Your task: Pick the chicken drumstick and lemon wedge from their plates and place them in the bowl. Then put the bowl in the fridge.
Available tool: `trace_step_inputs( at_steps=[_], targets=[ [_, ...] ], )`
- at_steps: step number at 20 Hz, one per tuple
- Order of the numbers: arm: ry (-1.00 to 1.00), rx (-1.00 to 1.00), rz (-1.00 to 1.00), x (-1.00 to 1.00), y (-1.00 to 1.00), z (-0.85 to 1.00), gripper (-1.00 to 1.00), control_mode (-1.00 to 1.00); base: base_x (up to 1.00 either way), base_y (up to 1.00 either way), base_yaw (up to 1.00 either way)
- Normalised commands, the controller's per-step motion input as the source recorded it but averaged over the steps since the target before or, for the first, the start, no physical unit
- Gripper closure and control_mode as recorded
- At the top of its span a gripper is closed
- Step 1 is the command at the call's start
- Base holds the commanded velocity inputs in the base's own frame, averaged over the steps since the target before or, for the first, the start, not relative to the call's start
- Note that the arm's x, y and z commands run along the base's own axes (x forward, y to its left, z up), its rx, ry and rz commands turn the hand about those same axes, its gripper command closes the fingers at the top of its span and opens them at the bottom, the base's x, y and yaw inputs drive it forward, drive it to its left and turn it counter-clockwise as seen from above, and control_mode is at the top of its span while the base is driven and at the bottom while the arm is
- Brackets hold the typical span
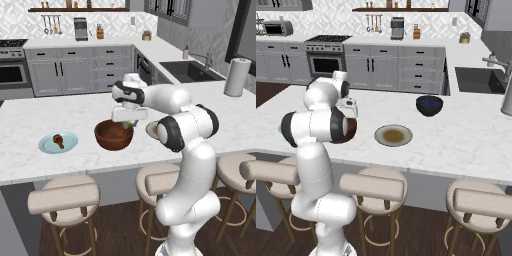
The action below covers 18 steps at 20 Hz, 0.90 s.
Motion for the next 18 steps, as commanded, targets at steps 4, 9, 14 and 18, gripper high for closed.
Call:
trace_step_inputs(
  at_steps=[4, 9, 14, 18],
  targets=[
    [-0.13, 0.00, 0.00, 0.26, 0.32, -0.25, 1.00, -1.00, 0.00, 0.00, 0.00],
    [-0.07, -0.01, -0.02, 0.53, 0.23, -0.25, 1.00, -1.00, 0.00, 0.00, 0.00],
    [-0.02, -0.01, -0.04, 0.43, 0.08, -0.24, 1.00, -1.00, 0.00, 0.00, 0.00],
    [0.00, -0.01, -0.05, 0.06, -0.02, -0.35, 1.00, -1.00, 0.00, 0.00, 0.00]
  ],
)
